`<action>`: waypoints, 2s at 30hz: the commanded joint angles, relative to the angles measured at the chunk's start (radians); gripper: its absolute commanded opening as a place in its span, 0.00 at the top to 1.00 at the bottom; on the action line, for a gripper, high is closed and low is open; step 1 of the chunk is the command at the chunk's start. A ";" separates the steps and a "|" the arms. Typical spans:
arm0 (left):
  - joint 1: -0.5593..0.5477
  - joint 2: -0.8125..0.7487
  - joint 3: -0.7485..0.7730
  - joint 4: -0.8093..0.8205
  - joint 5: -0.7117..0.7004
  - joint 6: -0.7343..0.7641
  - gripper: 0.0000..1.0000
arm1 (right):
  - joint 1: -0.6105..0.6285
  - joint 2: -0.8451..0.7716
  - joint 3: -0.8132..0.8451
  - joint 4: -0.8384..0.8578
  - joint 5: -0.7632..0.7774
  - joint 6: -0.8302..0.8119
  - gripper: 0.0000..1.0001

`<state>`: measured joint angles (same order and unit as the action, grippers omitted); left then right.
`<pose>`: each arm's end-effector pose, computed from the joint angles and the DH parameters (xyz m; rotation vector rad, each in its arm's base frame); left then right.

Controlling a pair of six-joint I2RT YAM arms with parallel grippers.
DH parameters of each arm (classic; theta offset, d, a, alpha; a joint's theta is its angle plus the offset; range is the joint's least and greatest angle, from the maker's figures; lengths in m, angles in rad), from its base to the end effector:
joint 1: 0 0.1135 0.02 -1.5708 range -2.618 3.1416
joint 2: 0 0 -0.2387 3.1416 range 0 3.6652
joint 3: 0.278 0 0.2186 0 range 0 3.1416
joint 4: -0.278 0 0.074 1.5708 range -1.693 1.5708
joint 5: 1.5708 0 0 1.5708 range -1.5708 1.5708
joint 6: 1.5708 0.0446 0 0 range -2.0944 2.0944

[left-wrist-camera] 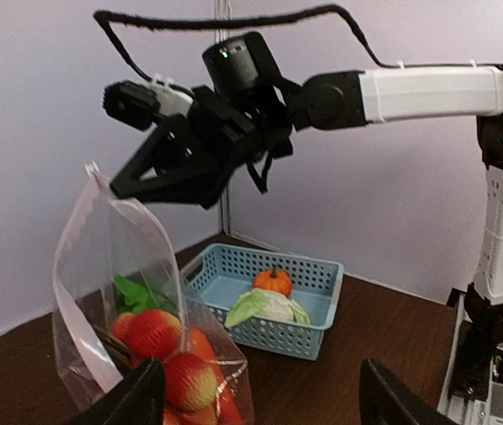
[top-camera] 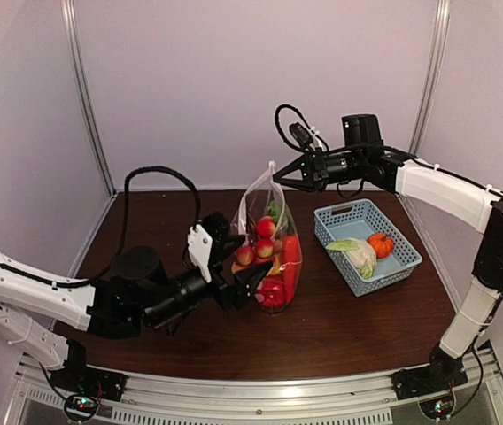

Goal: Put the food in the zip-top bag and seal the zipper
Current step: Adjust the fake fruit in the zipper food storage bag.

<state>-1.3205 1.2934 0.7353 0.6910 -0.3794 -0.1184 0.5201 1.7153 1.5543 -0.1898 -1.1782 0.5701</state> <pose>0.0851 -0.2663 0.2979 0.5679 1.4010 -0.8985 0.2893 0.2132 0.3439 -0.8551 1.9571 1.8070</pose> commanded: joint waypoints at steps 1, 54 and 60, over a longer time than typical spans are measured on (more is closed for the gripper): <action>-0.103 0.019 -0.088 -0.054 -0.217 -0.131 0.25 | -0.001 -0.030 0.001 0.085 -0.018 0.026 1.00; 0.086 0.183 -0.082 0.079 -0.031 -0.265 0.97 | 0.003 -0.037 0.021 -0.072 0.046 -0.140 1.00; 0.088 0.062 -0.002 -0.136 0.138 -0.255 0.97 | 0.008 -0.008 0.063 -0.195 0.110 -0.275 1.00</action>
<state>-1.2278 1.4117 0.6689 0.7071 -0.3874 -0.3828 0.5205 1.7065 1.5665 -0.2886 -1.1259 0.4171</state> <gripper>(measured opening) 0.368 0.002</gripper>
